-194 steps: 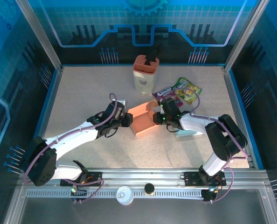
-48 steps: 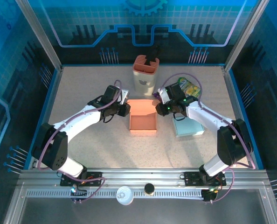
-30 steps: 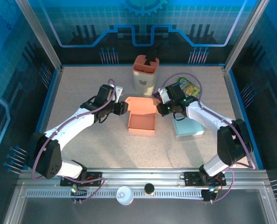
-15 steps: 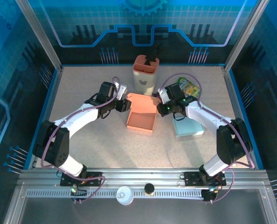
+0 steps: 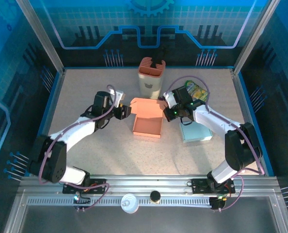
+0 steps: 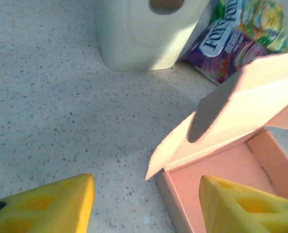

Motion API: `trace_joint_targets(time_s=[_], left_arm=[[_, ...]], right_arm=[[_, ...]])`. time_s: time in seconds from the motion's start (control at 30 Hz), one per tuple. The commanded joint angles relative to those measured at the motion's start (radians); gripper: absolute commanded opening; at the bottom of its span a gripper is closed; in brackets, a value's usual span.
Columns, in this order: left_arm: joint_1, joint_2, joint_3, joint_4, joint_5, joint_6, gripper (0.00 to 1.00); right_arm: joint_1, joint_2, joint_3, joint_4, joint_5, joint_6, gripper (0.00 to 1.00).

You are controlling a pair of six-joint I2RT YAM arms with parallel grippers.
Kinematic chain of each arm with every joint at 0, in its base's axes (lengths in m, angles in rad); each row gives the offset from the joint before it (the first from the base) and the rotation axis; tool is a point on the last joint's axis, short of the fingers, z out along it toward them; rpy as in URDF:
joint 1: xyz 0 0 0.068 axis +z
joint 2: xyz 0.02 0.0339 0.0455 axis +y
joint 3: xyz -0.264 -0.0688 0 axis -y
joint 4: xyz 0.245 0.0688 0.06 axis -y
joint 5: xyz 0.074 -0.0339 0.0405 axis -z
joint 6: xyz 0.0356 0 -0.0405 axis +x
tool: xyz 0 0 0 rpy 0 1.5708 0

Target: Fold the paper box

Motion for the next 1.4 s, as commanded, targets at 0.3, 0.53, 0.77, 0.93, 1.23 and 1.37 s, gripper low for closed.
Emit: trace_joint_targets(time_s=[0.3, 0.53, 0.77, 0.93, 1.23, 1.37], left_arm=[[0.024, -0.121, -0.103, 0.016, 0.115, 0.055, 0.6], [0.049, -0.089, -0.152, 0.163, 0.189, 0.148, 0.64], [0.047, -0.019, -0.095, 0.116, 0.219, 0.146, 0.61], [0.042, 0.0, -0.069, 0.089, 0.216, 0.134, 0.53], [-0.008, 0.037, -0.002, 0.012, 0.166, 0.152, 0.41], [-0.02, 0.047, 0.013, -0.009, 0.151, 0.153, 0.31]], right_arm=[[-0.015, 0.028, 0.031, -0.033, -0.157, -0.144, 0.0], [-0.016, 0.061, 0.052, -0.047, -0.182, -0.156, 0.0], [-0.013, 0.074, 0.058, -0.045, -0.176, -0.15, 0.0], [-0.006, 0.068, 0.058, -0.044, -0.161, -0.145, 0.0], [0.0, 0.049, 0.053, -0.042, -0.146, -0.137, 0.0], [0.002, 0.048, 0.054, -0.041, -0.144, -0.136, 0.0]])
